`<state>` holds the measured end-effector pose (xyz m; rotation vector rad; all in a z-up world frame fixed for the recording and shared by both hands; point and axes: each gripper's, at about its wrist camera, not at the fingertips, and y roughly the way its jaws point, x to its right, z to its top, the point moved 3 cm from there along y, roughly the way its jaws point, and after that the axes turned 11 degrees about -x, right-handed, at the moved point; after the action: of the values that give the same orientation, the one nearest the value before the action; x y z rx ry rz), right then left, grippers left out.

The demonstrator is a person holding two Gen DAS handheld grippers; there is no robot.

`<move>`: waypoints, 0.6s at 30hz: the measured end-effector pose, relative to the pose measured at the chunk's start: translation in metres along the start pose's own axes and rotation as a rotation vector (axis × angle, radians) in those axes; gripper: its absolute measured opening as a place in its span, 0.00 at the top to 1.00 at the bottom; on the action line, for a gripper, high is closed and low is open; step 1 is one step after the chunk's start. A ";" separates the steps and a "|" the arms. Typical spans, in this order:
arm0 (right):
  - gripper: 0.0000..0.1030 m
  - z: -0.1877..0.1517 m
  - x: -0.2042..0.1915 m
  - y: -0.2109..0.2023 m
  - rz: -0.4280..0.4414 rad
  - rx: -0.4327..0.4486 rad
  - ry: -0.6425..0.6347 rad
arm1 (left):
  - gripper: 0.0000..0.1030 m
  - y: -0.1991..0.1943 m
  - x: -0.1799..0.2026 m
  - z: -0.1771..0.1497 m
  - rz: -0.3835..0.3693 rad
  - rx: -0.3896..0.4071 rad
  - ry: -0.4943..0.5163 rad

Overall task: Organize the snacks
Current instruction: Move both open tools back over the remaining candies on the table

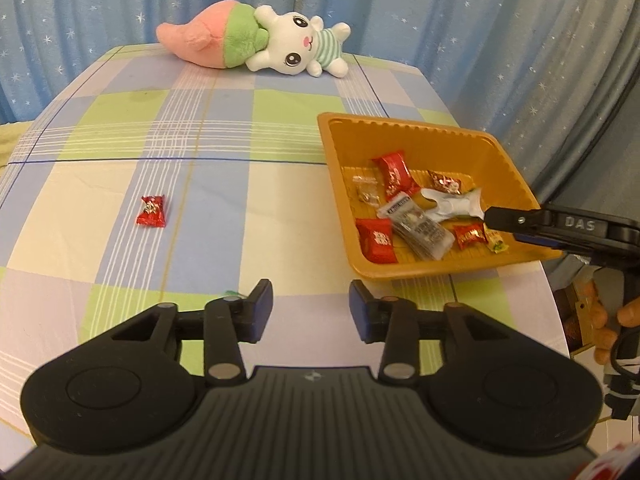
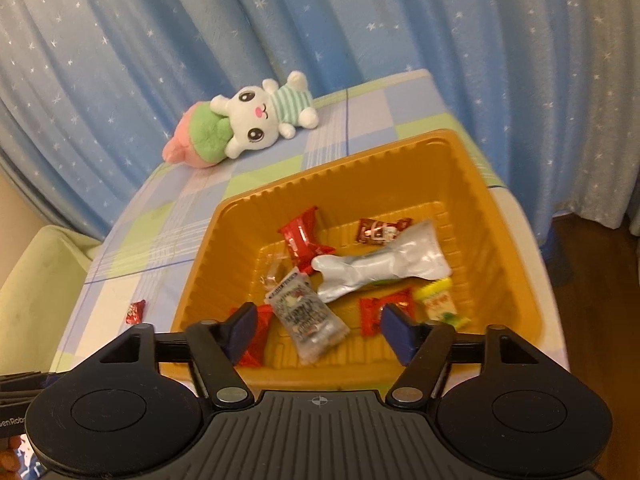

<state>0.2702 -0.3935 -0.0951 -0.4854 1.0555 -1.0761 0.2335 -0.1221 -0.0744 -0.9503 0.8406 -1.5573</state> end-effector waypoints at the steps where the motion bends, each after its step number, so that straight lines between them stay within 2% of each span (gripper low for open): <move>1: 0.27 -0.003 0.001 -0.004 -0.005 0.004 0.000 | 0.57 -0.001 0.001 -0.003 -0.001 -0.001 0.003; 8: 0.18 -0.023 0.001 -0.027 -0.004 -0.005 -0.001 | 0.45 -0.006 0.002 -0.019 -0.008 -0.008 0.021; 18: 0.17 -0.059 -0.015 -0.032 0.001 -0.084 -0.040 | 0.37 -0.020 -0.013 -0.041 0.015 -0.005 0.015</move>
<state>0.2018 -0.3854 -0.0904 -0.5712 1.0688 -1.0202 0.1895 -0.1041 -0.0760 -0.9354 0.8606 -1.5521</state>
